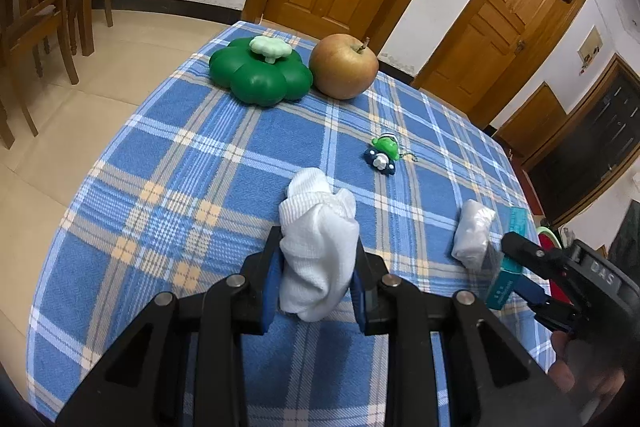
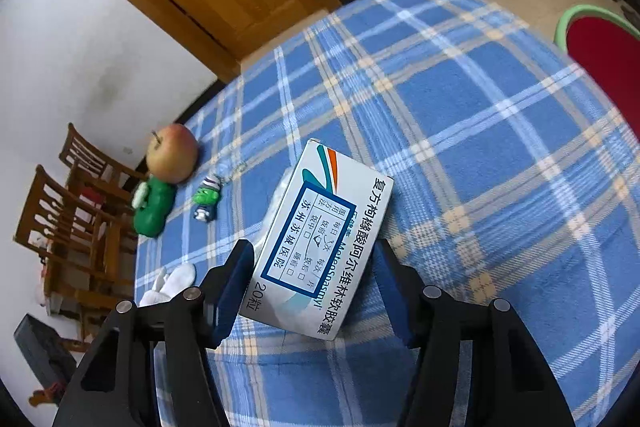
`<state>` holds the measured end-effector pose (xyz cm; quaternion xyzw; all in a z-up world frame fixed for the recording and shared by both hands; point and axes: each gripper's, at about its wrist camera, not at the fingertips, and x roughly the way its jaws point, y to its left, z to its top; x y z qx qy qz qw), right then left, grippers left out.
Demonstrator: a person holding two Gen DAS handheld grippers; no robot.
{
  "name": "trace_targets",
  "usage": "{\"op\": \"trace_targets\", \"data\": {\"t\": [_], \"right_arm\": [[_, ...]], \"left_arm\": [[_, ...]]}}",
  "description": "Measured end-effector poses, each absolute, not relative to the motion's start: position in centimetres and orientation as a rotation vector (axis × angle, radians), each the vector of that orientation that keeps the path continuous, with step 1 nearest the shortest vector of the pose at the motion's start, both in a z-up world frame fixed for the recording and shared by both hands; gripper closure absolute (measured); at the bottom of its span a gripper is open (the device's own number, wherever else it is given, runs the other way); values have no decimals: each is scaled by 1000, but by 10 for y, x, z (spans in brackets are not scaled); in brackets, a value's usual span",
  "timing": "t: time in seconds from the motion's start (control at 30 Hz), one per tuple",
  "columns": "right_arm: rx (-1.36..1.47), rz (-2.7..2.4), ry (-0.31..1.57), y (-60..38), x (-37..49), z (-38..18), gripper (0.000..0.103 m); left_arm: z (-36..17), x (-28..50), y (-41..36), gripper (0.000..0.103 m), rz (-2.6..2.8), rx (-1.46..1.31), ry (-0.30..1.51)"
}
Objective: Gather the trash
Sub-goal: 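Grasp the white medicine box with the right tool while the left holds the sock, then carry the medicine box with the right tool while the left carries the sock to the bucket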
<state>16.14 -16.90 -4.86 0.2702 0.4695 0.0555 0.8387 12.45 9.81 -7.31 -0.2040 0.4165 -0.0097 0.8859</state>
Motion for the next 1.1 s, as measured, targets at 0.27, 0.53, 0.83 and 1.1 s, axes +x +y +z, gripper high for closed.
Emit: {"op": "trace_targets", "data": {"t": [0.27,0.53,0.83,1.1], "right_arm": [[549,144,912,-183,134,-27,41],[562,148,878,-202,112,-19,41],[635,155,864,-229,93,-17,41],[668,119,817,-257,70,-10,41]], "left_arm": [[-65,119,92,74,-54,-438,857],[-50,113,82,74,-86,-423,835],[-36,105,64,74,-140,-398,826],[-21,100,31,74,-203,-350,820]]}}
